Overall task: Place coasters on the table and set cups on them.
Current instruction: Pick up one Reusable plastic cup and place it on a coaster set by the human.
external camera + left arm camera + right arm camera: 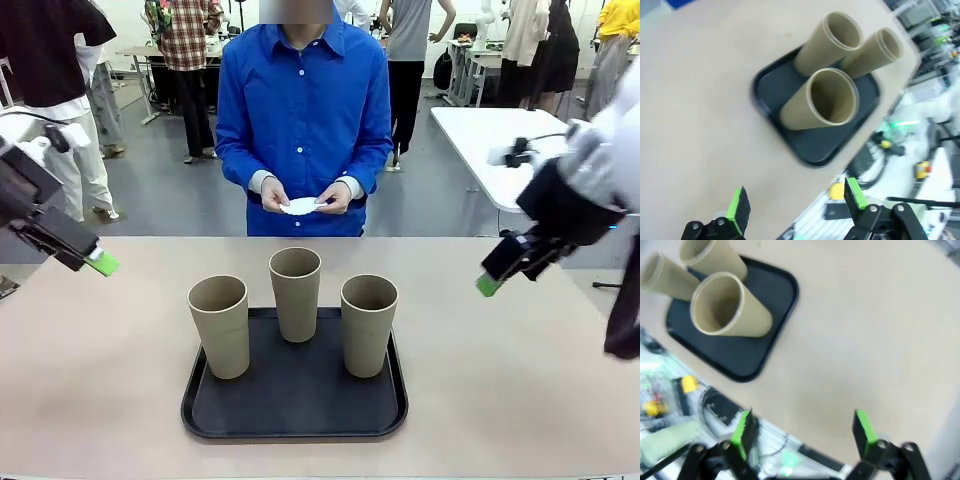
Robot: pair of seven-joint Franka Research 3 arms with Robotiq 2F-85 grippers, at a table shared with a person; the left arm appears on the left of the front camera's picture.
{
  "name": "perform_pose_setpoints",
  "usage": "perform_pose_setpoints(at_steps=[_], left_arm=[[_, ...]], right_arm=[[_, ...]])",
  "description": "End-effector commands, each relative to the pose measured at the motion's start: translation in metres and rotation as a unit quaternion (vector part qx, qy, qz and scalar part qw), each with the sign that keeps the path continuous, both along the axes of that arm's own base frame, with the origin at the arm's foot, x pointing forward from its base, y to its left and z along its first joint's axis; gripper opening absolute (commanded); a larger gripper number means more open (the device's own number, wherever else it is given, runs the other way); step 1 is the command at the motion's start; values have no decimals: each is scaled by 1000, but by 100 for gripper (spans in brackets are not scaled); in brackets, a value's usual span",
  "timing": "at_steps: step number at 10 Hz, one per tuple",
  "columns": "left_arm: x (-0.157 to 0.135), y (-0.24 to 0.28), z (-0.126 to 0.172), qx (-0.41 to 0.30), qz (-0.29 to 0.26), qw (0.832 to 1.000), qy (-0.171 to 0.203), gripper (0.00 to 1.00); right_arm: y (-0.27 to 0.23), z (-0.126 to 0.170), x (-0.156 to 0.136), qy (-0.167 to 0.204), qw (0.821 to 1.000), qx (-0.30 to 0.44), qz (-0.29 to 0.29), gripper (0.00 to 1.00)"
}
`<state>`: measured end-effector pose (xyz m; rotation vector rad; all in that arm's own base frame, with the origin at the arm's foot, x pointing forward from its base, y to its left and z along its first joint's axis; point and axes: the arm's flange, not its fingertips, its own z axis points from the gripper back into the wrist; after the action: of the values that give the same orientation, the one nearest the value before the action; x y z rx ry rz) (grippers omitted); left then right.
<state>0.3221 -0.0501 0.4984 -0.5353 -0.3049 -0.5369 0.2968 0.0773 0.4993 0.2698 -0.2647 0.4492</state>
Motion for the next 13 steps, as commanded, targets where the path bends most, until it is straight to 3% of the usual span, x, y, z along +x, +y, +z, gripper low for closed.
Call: perform_pose_setpoints(at_steps=[1, 3, 5, 8, 13], left_arm=[[26, 37, -16, -219, -2, 961, 168, 100], [37, 67, -47, -279, 14, 930, 237, 100], [41, 95, -68, -304, 35, 915, 262, 100], [32, 145, -82, -322, 72, 905, 269, 100], [19, 196, -85, -329, 147, 902, 239, 100]], right_arm=[[-66, -33, 13, 158, 951, 244, -109, 100], [-108, -53, 19, 221, 913, 321, -123, 100], [-136, -60, 18, 245, 887, 371, -121, 100], [-175, -63, 1, 241, 874, 396, -147, 100], [-214, -66, -19, 229, 864, 403, -197, 100]])
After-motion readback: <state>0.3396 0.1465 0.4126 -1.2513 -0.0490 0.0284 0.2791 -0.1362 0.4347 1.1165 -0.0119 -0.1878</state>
